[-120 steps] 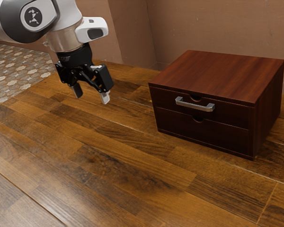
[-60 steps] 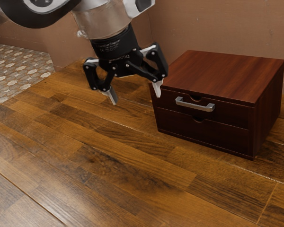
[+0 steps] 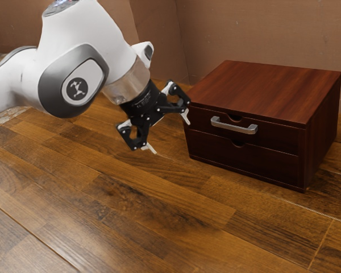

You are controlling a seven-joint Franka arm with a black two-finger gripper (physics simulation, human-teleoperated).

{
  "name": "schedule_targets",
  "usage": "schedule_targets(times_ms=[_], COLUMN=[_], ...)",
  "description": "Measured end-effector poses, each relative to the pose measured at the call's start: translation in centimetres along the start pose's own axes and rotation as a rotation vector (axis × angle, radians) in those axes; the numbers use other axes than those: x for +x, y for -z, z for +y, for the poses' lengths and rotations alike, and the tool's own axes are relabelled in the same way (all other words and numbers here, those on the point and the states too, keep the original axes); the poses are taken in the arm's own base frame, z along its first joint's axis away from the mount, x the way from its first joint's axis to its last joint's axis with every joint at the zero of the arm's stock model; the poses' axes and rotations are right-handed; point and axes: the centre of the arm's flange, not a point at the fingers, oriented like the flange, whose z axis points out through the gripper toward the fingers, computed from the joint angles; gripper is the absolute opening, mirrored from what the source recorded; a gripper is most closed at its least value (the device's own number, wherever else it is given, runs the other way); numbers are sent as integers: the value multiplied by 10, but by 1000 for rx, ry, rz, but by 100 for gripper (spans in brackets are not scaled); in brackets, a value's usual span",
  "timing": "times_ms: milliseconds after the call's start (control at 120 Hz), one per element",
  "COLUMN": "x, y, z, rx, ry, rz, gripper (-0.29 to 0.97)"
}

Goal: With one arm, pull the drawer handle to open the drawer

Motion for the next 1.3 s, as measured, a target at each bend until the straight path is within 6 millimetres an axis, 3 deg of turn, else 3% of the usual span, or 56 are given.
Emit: schedule_targets(times_ms=[150, 358, 883, 1067, 1300], x=[6, -9, 16, -3, 10], y=[-16, -34, -77, -84, -91], z=[9, 22, 45, 57, 62], rx=[-58, -95, -96, -98, -99], ry=[78, 126, 272, 262, 297], rz=[13, 1, -15, -34, -32], gripper=[68, 68, 68, 68, 68])
